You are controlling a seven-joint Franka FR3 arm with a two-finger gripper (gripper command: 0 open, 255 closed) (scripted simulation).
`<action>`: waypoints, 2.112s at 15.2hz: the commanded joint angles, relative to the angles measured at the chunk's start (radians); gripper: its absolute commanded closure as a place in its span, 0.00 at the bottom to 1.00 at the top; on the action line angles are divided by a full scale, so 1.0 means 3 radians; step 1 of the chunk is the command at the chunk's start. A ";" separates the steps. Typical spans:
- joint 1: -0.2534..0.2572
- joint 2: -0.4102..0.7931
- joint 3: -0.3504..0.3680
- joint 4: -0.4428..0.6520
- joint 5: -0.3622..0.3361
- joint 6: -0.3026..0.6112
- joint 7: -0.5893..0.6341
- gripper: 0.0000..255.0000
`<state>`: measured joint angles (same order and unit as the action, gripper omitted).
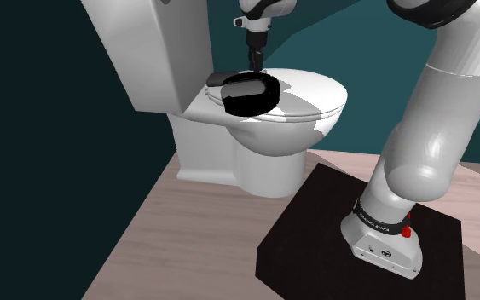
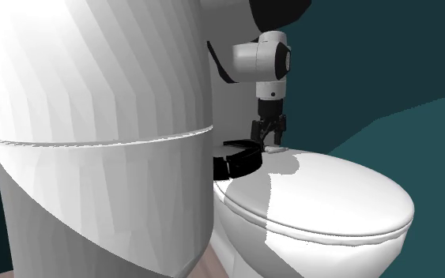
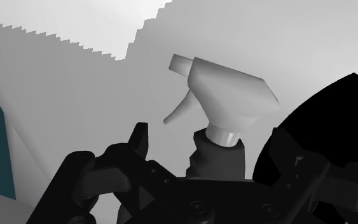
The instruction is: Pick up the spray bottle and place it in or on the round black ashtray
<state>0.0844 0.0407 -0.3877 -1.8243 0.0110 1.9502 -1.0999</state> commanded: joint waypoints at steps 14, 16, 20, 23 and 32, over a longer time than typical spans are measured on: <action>0.0017 0.0040 0.0009 0.0018 0.0011 -0.0088 -0.0002 1.00; 0.0017 0.0030 0.0009 0.0097 0.0006 -0.0175 0.0001 1.00; 0.0017 0.0023 0.0008 0.0268 0.0003 -0.0353 0.0003 1.00; 0.0016 0.0026 0.0007 0.0406 0.0004 -0.0488 0.0002 1.00; 0.0003 0.0081 -0.0001 0.0876 0.0026 -0.0907 -0.0014 1.00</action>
<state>0.0846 0.0651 -0.3888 -1.5749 0.0189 1.6919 -1.1060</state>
